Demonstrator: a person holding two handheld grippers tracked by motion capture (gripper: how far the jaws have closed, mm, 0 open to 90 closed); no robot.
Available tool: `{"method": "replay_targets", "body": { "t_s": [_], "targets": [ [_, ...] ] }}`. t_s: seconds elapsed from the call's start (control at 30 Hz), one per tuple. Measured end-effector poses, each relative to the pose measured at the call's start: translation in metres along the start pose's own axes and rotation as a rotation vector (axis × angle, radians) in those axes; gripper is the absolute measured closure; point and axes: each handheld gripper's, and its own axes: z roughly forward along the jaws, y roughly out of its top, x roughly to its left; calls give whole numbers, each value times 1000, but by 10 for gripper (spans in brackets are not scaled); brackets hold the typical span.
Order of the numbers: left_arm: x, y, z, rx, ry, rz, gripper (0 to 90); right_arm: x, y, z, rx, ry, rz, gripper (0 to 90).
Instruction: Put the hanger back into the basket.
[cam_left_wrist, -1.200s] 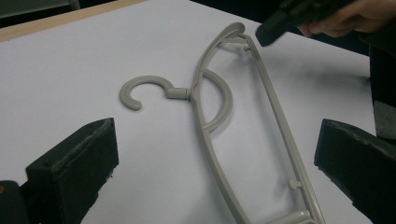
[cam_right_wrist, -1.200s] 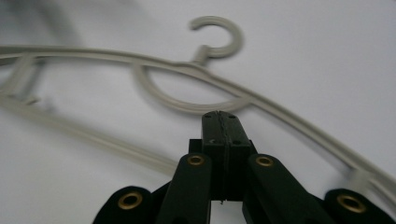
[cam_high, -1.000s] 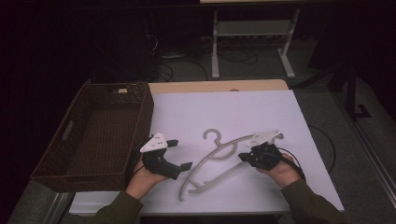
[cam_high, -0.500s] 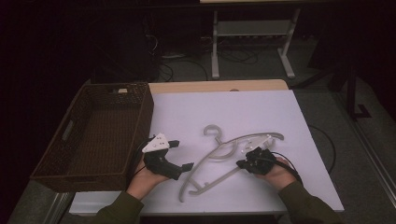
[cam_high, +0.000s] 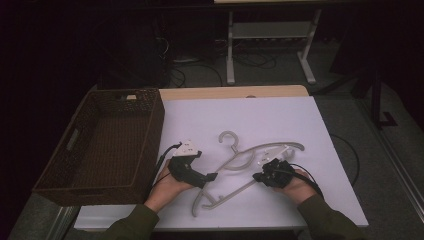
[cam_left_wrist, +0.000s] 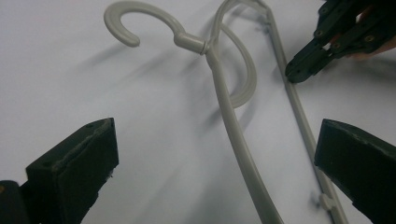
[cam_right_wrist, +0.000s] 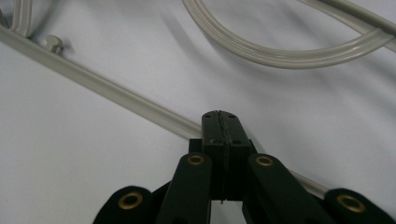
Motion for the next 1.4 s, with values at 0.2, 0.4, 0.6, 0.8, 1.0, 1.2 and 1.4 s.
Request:
{"method": "replay_targets", "body": {
  "t_s": [0.2, 0.4, 0.6, 0.8, 1.0, 1.2, 1.4],
  "targets": [
    [-3, 5, 21, 60, -19, 25, 49, -1, 0, 0, 1, 4, 3, 897],
    [-5, 9, 37, 95, -34, 25, 150, -1, 0, 0, 2, 8, 8, 897],
    [-6, 9, 44, 129, -35, 35, 306, -2, -1, -1, 6, 8, 6, 897],
    [-6, 12, 46, 144, -40, 39, 458, -2, -1, -1, 7, 10, 7, 897],
    [-7, 12, 47, 152, -60, 34, 608, -2, -1, -1, 6, 11, 7, 897],
    [-8, 13, 47, 158, -80, 26, 734, -2, -1, -1, 9, 10, 5, 897],
    [-8, 14, 46, 159, -73, -6, 762, -1, -1, -1, 7, 8, 3, 897]
  ]
}}
